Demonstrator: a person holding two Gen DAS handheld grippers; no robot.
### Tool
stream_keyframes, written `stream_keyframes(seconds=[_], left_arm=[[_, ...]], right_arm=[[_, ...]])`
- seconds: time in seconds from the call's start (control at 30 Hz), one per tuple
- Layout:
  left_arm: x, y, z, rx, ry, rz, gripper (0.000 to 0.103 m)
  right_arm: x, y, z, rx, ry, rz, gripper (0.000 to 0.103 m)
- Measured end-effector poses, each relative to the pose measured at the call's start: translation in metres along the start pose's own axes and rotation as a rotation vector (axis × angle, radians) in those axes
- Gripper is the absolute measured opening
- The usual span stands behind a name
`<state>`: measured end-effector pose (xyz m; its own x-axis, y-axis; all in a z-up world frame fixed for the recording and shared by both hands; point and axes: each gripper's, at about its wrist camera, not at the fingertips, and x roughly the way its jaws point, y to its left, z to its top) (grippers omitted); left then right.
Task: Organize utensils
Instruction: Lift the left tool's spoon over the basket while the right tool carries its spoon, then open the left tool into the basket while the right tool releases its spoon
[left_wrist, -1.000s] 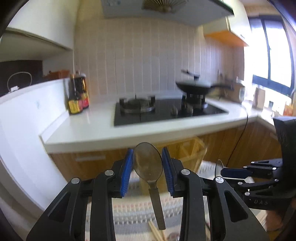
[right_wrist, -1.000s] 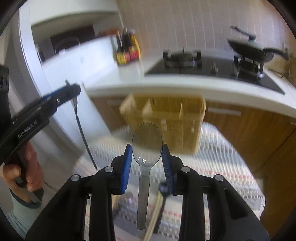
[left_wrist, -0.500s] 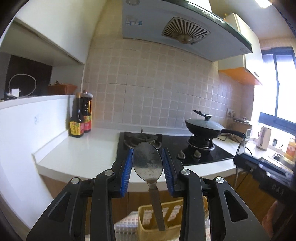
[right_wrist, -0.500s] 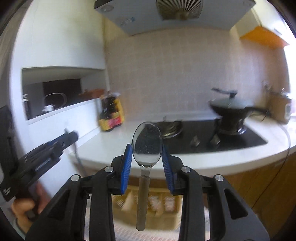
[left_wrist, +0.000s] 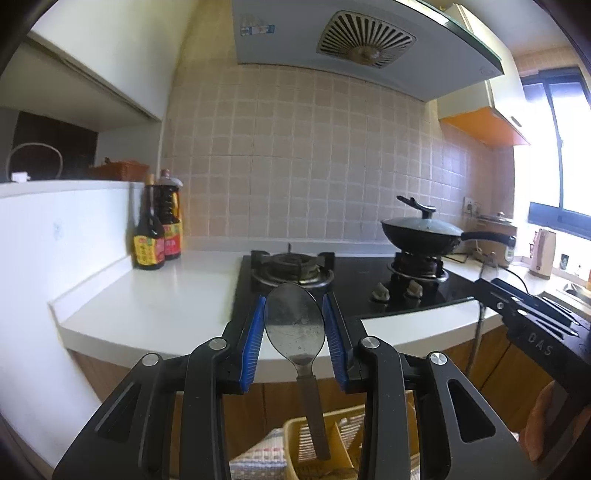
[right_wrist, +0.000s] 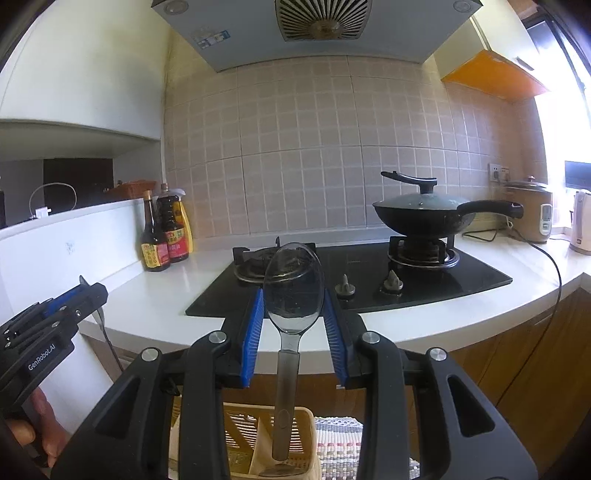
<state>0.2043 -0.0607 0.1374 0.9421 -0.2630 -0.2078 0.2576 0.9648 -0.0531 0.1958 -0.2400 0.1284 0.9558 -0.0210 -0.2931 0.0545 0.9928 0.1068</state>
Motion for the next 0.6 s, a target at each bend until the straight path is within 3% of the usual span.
stream_keyframes(seconds=[0.33, 0.6], left_arm=[[0.002, -0.006, -0.026, 0.057, 0.007, 0.001, 0.031], [-0.015, 0.003, -0.028, 0.018, 0.046, -0.059, 0.037]], right_arm=[[0.002, 0.002, -0.021, -0.013, 0.002, 0.001, 0.03], [-0.014, 0.0, -0.028, -0.016, 0.049, 0.029, 0.031]])
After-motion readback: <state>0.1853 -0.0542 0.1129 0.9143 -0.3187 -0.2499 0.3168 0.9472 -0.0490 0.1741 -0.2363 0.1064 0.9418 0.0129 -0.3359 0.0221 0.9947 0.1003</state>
